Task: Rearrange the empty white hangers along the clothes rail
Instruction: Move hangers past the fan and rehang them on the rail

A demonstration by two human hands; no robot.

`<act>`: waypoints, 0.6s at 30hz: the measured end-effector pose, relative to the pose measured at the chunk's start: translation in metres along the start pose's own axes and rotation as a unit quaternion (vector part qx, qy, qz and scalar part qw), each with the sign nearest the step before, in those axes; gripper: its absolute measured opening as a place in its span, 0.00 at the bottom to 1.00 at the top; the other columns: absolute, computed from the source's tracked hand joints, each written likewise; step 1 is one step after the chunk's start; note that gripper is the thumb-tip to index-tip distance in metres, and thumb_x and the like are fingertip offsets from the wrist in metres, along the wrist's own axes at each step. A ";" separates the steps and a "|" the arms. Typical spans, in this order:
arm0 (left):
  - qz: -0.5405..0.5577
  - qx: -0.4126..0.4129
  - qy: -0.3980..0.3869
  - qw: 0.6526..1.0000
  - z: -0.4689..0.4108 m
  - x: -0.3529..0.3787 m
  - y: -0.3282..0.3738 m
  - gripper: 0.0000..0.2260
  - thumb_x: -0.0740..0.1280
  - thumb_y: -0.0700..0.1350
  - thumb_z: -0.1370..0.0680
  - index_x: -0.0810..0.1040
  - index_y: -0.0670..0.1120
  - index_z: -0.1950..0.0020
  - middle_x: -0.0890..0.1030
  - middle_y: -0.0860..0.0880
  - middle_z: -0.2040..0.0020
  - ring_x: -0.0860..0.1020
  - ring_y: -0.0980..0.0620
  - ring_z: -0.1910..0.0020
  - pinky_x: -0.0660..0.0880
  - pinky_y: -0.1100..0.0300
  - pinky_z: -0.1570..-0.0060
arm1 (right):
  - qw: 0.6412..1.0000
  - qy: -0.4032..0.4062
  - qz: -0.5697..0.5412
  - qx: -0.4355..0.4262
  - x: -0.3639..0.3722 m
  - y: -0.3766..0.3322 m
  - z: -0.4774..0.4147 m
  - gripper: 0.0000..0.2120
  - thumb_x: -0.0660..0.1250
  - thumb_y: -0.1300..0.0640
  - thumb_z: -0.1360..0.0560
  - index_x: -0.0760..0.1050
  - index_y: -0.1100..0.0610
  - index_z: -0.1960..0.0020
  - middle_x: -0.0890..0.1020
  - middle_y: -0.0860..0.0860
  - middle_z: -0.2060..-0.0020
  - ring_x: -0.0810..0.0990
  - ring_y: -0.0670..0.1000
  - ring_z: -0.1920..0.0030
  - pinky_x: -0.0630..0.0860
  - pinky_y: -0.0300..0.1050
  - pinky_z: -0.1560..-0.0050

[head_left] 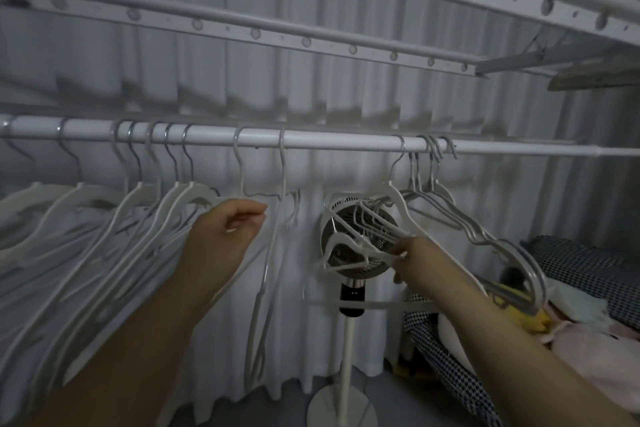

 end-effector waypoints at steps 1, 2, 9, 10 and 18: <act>0.000 0.009 -0.019 1.000 0.003 0.002 0.002 0.13 0.66 0.35 0.27 0.76 0.53 0.65 0.79 0.60 0.68 0.75 0.72 0.69 0.70 0.78 0.62 | 1.000 -0.015 0.008 0.007 0.005 0.006 0.005 0.11 0.60 0.63 0.24 0.78 0.59 0.45 0.84 0.56 0.53 0.80 0.53 0.60 0.76 0.43 0.59; 0.005 0.011 -0.039 0.999 0.007 0.005 0.002 0.13 0.67 0.37 0.27 0.75 0.55 0.66 0.80 0.60 0.71 0.75 0.72 0.69 0.71 0.75 0.60 | 0.999 -0.026 0.014 0.013 0.008 0.012 0.011 0.10 0.61 0.62 0.24 0.79 0.59 0.47 0.84 0.54 0.56 0.78 0.49 0.65 0.74 0.40 0.65; 0.055 -0.009 -0.198 0.979 0.045 0.051 0.017 0.17 0.61 0.31 0.25 0.77 0.51 0.64 0.81 0.59 0.74 0.78 0.64 0.72 0.73 0.76 0.70 | 0.995 -0.093 -0.022 0.029 -0.015 0.069 0.070 0.04 0.63 0.59 0.24 0.77 0.55 0.55 0.82 0.50 0.66 0.72 0.41 0.79 0.66 0.29 0.81; 0.069 -0.017 -0.223 0.972 0.052 0.058 0.021 0.17 0.60 0.31 0.25 0.77 0.50 0.64 0.81 0.57 0.74 0.78 0.63 0.73 0.73 0.75 0.70 | 0.994 -0.104 -0.021 0.020 -0.022 0.077 0.077 0.04 0.65 0.58 0.25 0.77 0.54 0.57 0.84 0.51 0.64 0.72 0.41 0.79 0.68 0.31 0.78; -0.125 -0.070 -0.411 0.900 0.138 0.131 -0.001 0.13 0.65 0.44 0.24 0.73 0.49 0.40 0.75 0.56 0.54 0.74 0.62 0.55 0.69 0.74 0.58 | 0.970 -0.155 -0.189 0.008 -0.073 0.139 0.141 0.04 0.68 0.64 0.29 0.80 0.57 0.60 0.84 0.49 0.71 0.74 0.44 0.75 0.71 0.37 0.72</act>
Point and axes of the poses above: each hand's wrist, its own z-axis away from the middle knuckle, its own x-axis out of the palm, y = z × x, the point moved 10 cm from there along -z, towards the middle knuckle
